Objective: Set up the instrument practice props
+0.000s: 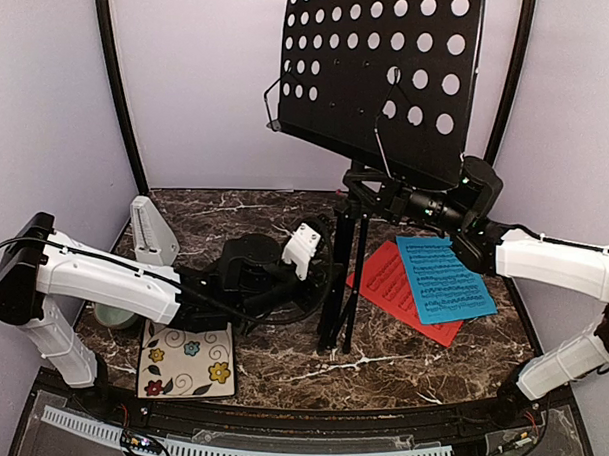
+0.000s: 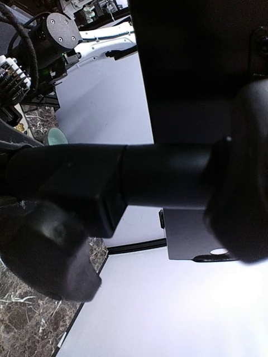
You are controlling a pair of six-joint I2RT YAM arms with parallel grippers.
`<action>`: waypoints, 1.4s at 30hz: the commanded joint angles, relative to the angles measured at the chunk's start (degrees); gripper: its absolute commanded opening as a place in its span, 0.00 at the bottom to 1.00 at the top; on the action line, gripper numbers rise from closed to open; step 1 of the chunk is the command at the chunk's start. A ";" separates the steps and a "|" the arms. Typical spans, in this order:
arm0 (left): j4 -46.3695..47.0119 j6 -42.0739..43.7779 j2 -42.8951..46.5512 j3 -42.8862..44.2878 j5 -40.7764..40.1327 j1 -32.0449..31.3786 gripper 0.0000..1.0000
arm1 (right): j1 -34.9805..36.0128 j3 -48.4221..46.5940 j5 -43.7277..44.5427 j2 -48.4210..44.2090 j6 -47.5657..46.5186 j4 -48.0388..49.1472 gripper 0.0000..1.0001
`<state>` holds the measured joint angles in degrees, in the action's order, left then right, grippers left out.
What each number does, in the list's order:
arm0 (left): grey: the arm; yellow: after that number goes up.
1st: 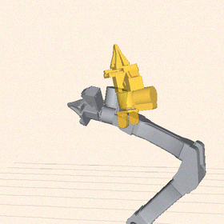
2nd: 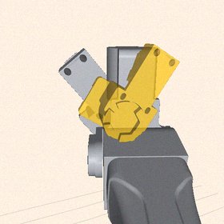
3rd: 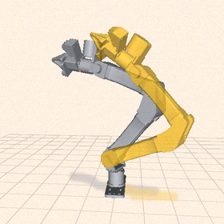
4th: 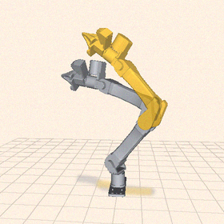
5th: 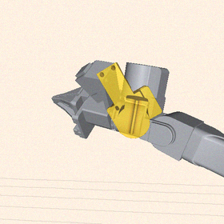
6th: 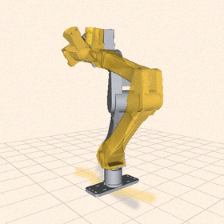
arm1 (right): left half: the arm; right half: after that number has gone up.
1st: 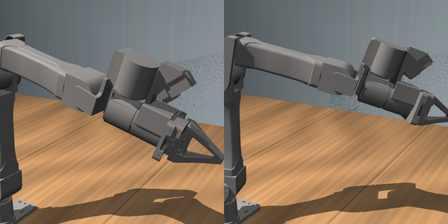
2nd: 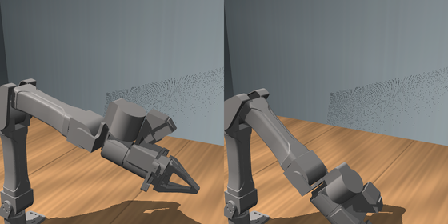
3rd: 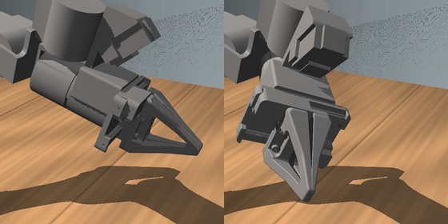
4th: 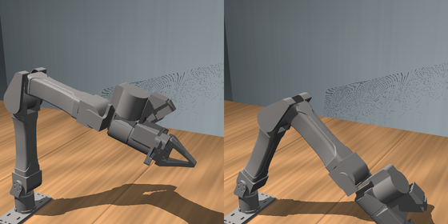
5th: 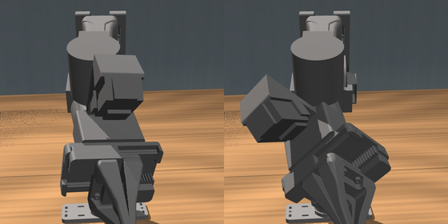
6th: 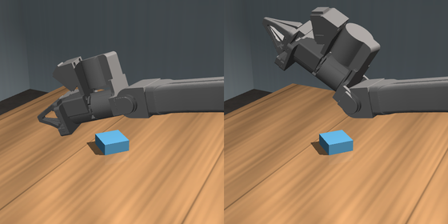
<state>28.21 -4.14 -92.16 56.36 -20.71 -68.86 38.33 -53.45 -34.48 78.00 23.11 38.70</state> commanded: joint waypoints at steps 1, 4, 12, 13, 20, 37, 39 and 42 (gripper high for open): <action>-2.01 0.47 -0.01 1.81 -0.95 1.09 0.24 | 0.35 -3.79 0.29 -4.55 -0.33 8.30 0.00; -2.91 -0.74 0.03 1.68 0.32 2.26 0.25 | 0.35 -4.24 0.43 -4.77 -0.42 8.08 0.00; -4.83 -0.65 -1.64 3.45 4.09 3.46 0.20 | 0.67 -4.29 0.51 -5.20 -0.58 8.32 0.00; -5.38 -0.17 -1.95 3.90 4.67 3.47 0.20 | 0.69 -4.44 0.46 -5.22 -0.69 8.33 0.00; -7.37 2.56 -2.41 6.30 5.22 4.14 0.08 | 0.96 -6.00 0.49 -5.33 -1.52 7.23 0.00; -12.19 13.29 1.64 3.23 5.07 7.77 0.00 | 0.96 -12.13 2.50 -5.64 -7.58 -0.04 0.00; -12.46 13.99 1.86 3.07 5.33 8.07 0.00 | 0.96 -12.20 2.50 -5.37 -7.75 -0.40 0.00; -12.73 14.56 2.33 2.48 6.26 8.67 0.00 | 0.96 -14.57 2.68 -5.15 -8.19 -0.93 0.00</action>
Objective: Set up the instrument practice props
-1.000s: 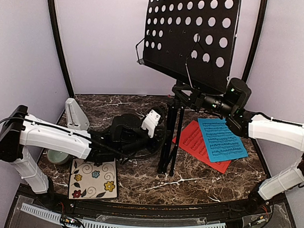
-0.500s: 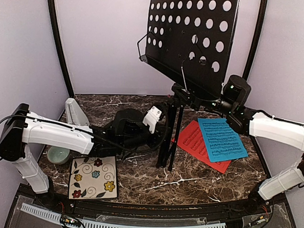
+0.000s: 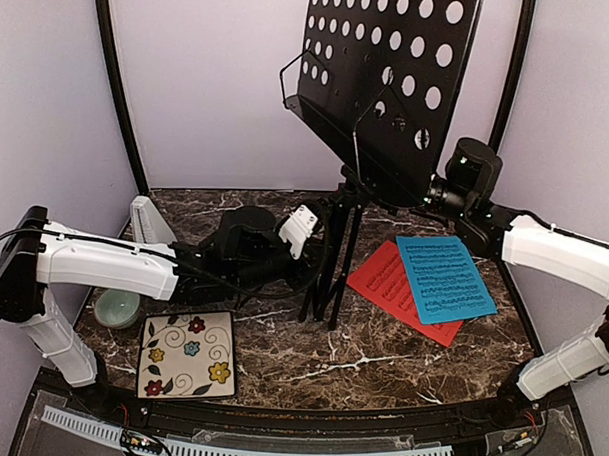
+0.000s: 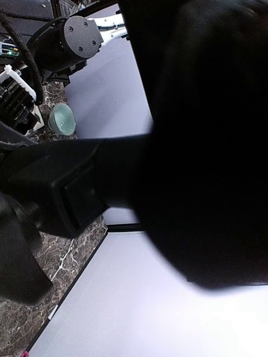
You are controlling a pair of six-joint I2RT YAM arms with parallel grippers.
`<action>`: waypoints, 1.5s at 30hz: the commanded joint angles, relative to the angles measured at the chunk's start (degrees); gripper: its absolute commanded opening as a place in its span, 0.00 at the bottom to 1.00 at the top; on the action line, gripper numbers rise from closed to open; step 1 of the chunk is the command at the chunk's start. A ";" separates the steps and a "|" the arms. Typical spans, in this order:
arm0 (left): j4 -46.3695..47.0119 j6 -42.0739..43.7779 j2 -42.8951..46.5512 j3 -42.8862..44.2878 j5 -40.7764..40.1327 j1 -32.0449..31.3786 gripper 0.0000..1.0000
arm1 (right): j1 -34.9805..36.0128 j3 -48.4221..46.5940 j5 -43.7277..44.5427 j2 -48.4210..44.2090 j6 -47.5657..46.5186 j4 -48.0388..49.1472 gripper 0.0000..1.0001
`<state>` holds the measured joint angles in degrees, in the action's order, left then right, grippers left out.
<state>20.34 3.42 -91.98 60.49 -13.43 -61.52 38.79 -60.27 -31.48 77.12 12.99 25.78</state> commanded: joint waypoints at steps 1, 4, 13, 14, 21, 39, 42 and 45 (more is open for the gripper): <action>-5.01 7.30 2.26 -2.00 -0.91 1.51 0.00 | 0.50 -8.06 -0.26 -4.26 1.81 11.87 0.00; -5.35 7.67 2.96 -3.05 0.36 2.57 0.00 | 0.53 -8.53 0.06 -4.17 1.24 11.03 0.00; -2.35 7.48 0.46 -4.92 5.10 4.73 0.00 | 0.58 -8.07 -0.21 -1.85 2.65 12.40 0.00; -2.06 7.48 -0.19 -4.88 5.08 4.80 0.00 | 0.59 -8.07 -0.39 -1.54 2.86 12.45 0.00; 0.28 5.93 -1.17 -6.86 5.58 5.27 0.23 | 0.92 -8.67 -0.18 -0.15 2.27 10.73 0.00; 11.92 6.36 -4.74 -17.55 5.56 5.36 0.40 | 3.61 -9.28 1.08 -0.55 -1.73 7.18 0.00; 11.17 7.63 -4.50 -17.17 4.15 5.36 0.29 | 3.84 -9.72 1.54 -0.94 -2.83 6.27 0.00; 10.71 9.21 -3.86 -17.46 2.63 5.36 0.18 | 3.84 -10.62 2.22 -1.47 -4.02 5.21 0.00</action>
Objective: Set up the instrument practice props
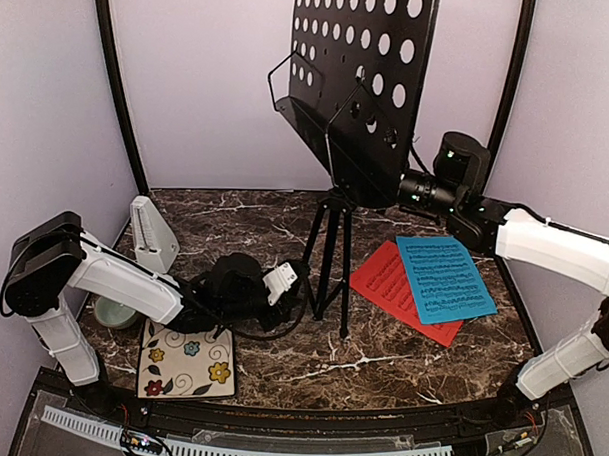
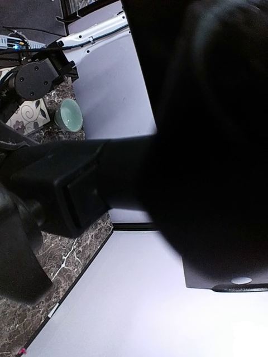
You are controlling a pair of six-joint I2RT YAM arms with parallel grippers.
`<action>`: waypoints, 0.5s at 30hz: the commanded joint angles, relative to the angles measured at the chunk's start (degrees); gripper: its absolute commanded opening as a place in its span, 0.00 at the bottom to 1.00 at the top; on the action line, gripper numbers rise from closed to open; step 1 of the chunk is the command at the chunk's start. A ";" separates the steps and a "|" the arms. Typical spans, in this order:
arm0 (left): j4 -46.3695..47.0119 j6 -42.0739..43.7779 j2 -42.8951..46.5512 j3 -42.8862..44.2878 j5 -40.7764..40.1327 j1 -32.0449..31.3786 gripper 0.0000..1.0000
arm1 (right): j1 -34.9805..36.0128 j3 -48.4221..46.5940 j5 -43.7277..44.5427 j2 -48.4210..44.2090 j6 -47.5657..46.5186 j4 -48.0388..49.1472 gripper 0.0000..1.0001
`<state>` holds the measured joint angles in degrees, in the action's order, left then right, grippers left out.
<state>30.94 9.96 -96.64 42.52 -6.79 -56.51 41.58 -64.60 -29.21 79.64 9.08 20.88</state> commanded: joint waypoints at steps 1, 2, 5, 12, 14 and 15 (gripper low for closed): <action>-0.18 3.25 0.98 0.42 -4.75 0.35 0.15 | 1.03 -6.65 0.22 -4.11 -0.46 9.77 0.00; -0.61 3.88 0.97 0.45 -5.41 0.35 0.13 | 1.04 -7.04 0.36 -4.13 -0.81 9.40 0.00; -0.83 5.65 0.96 0.15 -6.96 0.35 0.07 | 1.04 -8.42 0.50 -3.92 -1.55 8.43 0.00; -1.20 11.35 0.30 0.01 -11.88 0.88 0.01 | 1.04 -10.57 1.33 -3.62 -3.68 6.38 0.00; -1.84 12.33 0.39 0.10 -12.16 1.69 0.00 | 1.04 -10.92 1.94 -3.38 -4.34 5.94 0.00; -2.26 12.74 0.52 0.15 -12.27 2.23 0.00 | 1.04 -10.99 2.29 -3.21 -4.75 5.90 0.00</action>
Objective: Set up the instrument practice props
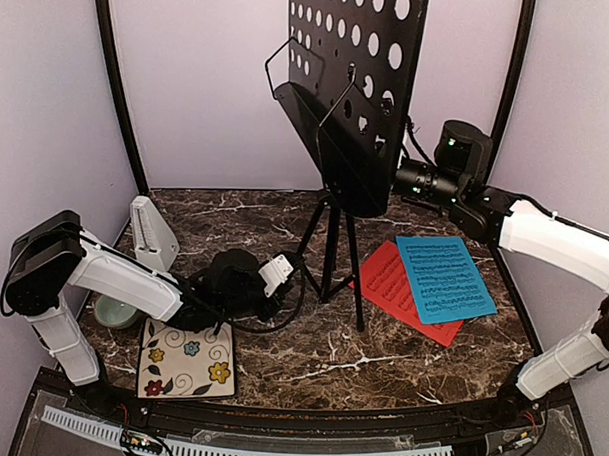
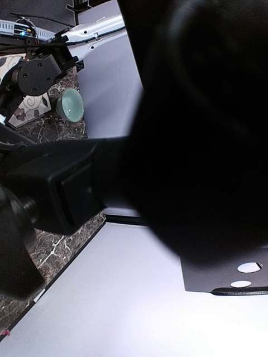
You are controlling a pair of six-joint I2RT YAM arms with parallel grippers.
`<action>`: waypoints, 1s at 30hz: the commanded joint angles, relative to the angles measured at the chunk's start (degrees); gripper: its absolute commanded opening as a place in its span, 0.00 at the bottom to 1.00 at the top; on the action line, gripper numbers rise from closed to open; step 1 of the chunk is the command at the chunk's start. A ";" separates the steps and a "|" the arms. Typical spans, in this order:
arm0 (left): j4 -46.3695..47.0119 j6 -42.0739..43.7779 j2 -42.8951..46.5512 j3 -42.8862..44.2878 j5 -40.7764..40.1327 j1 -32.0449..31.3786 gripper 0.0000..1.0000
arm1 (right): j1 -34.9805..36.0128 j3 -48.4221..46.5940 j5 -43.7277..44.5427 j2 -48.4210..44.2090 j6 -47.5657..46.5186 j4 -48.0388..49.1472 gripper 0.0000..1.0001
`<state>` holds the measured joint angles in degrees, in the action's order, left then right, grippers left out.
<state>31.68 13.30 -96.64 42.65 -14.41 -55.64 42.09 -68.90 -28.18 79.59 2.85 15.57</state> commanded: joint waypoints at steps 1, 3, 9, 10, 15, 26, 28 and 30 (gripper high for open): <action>-3.63 9.61 0.76 0.06 -4.66 1.96 0.00 | 0.46 -6.76 1.62 -2.99 1.07 11.26 0.00; -4.81 10.03 1.23 0.02 -4.81 3.27 0.00 | 0.26 -7.02 1.99 -2.43 0.45 11.52 0.00; -6.10 12.25 3.11 -1.88 -5.49 6.16 0.00 | -0.61 -10.97 1.21 0.58 0.13 11.66 0.00; -6.27 12.36 3.43 -2.26 -5.45 6.67 0.00 | -0.79 -11.70 1.08 1.04 0.13 11.64 0.00; -6.31 13.58 3.51 -3.53 -5.98 7.78 0.00 | -1.62 -14.56 0.53 2.96 -0.44 11.08 0.00; -12.91 16.94 0.16 0.85 -7.86 8.61 0.00 | -3.70 -16.86 -0.71 5.34 0.51 10.42 0.00; -14.05 16.84 0.01 1.52 -7.59 8.87 0.00 | -3.85 -16.69 -1.42 5.60 1.07 10.99 0.00; -15.15 16.21 -0.08 2.25 -6.35 8.88 0.03 | -3.88 -16.24 -1.99 6.10 1.74 11.84 0.00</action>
<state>23.70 22.72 -95.81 43.88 -17.65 -47.13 39.18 -79.00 -28.73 88.40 0.60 12.64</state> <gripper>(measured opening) 0.153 0.199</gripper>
